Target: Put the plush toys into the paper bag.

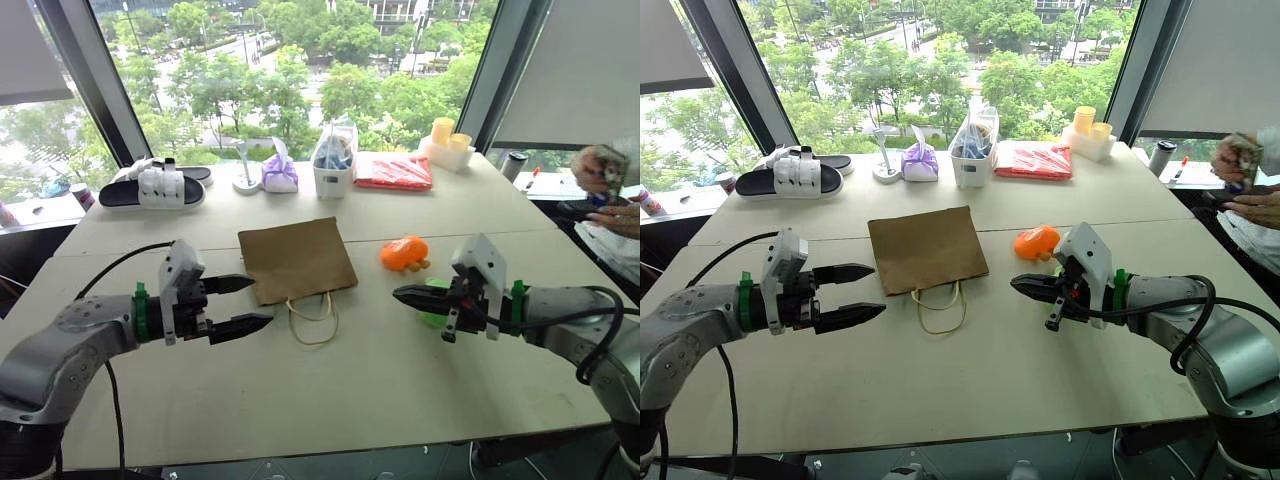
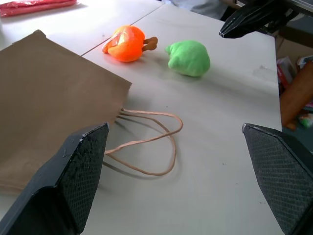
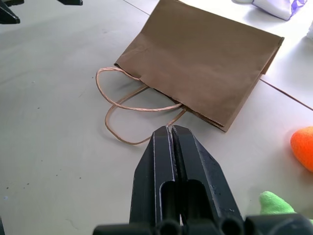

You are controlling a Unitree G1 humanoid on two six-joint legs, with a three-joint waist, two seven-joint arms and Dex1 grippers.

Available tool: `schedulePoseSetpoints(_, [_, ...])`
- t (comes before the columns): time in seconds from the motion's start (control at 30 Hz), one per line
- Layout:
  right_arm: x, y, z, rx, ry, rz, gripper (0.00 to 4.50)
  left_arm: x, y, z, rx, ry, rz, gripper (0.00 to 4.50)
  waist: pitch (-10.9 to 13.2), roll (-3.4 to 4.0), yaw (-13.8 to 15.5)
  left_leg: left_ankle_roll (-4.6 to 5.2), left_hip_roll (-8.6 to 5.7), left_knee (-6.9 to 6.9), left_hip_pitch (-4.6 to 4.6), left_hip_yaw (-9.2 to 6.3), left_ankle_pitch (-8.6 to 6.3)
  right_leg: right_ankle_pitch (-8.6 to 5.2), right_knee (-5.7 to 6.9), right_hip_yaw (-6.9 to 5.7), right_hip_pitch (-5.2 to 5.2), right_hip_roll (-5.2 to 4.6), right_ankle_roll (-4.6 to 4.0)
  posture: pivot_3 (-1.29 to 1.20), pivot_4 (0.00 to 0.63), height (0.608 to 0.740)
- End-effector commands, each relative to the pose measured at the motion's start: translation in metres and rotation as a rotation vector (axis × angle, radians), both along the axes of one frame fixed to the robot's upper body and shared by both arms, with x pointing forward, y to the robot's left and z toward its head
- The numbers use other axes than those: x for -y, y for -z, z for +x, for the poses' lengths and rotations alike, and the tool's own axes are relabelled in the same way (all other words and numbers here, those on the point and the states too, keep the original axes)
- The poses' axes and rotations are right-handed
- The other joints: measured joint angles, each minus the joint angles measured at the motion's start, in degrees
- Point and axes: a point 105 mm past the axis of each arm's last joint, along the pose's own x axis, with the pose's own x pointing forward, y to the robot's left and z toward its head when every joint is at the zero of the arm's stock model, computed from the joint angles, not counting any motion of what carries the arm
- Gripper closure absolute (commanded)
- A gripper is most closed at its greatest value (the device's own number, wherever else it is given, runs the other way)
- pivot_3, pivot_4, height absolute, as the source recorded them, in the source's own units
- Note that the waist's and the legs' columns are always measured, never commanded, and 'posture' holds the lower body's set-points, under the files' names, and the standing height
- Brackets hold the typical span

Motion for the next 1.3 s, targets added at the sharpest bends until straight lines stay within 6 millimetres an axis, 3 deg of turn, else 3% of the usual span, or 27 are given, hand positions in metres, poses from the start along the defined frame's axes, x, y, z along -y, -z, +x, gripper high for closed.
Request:
schedulePoseSetpoints(0.03, [-0.003, -0.011, 0.001, 0.06, -0.003, 0.004, 4.5, -0.001, -0.007, 0.002, 0.043, -0.002, 0.009, 0.02, 0.0, 0.0, -0.01, 0.0, 0.0, 0.0, 0.0, 0.0, 0.0, 0.02, 0.0, 0.0, 0.0, 0.0, 0.04, 0.0, 0.15, 0.74])
schedulePoseSetpoints(0.4, [0.0, -0.011, 0.003, 0.059, 0.007, 0.0, 4.5, 0.008, -0.007, -0.003, 0.033, 0.057, 0.037, 0.02, 0.0, 0.0, 0.02, 0.0, 0.0, 0.0, 0.0, 0.0, 0.0, 0.05, 0.01, 0.0, -0.01, 0.0, 0.09, 0.0, 0.15, 0.74])
schedulePoseSetpoints(0.57, [-0.004, -0.008, 0.007, 0.061, 0.019, 0.012, 4.5, 0.011, 0.003, 0.0, 0.134, 0.096, 0.159, 0.02, 0.0, 0.0, 0.01, -0.01, 0.0, 0.0, 0.0, 0.02, 0.0, 0.05, 0.0, 0.01, -0.01, 0.0, 0.09, 0.0, 0.15, 0.74])
schedulePoseSetpoints(0.83, [-0.007, -0.005, 0.01, 0.091, 0.039, 0.012, 4.5, 0.028, 0.031, 0.026, 0.484, 0.24, 0.393, 0.02, 0.0, 0.0, 0.31, -0.01, -0.03, 0.01, -0.02, 0.05, 0.0, 0.04, -0.03, 0.01, -0.01, -0.04, 0.04, 0.0, 0.15, 0.74])
schedulePoseSetpoints(1.17, [-0.008, 0.0, -0.001, 0.097, 0.087, 0.014, 4.5, 0.055, 0.056, 0.071, 0.559, 0.299, 0.427, 0.02, 0.0, -0.01, 0.09, 0.0, -0.08, 0.02, -0.03, 0.02, 0.0, 0.09, 0.04, -0.02, -0.06, -0.04, 0.12, 0.0, 0.15, 0.74])
schedulePoseSetpoints(1.27, [-0.007, 0.003, -0.004, 0.092, 0.11, 0.021, 4.5, 0.062, 0.053, 0.077, 0.573, 0.303, 0.387, 0.72, 0.0, -0.01, 0.08, 0.01, -0.08, 0.06, -0.04, 0.03, 0.0, 0.09, 0.03, -0.02, -0.05, -0.04, 0.13, 0.0, 0.15, 0.74])
schedulePoseSetpoints(1.3, [-0.008, 0.004, -0.005, 0.089, 0.116, 0.026, 4.5, 0.064, 0.052, 0.078, 0.583, 0.311, 0.381, 1.25, 0.0, -0.02, 0.08, 0.01, -0.08, 0.06, -0.04, 0.02, 0.0, 0.09, 0.05, -0.02, -0.05, -0.03, 0.13, 0.0, 0.15, 0.74])
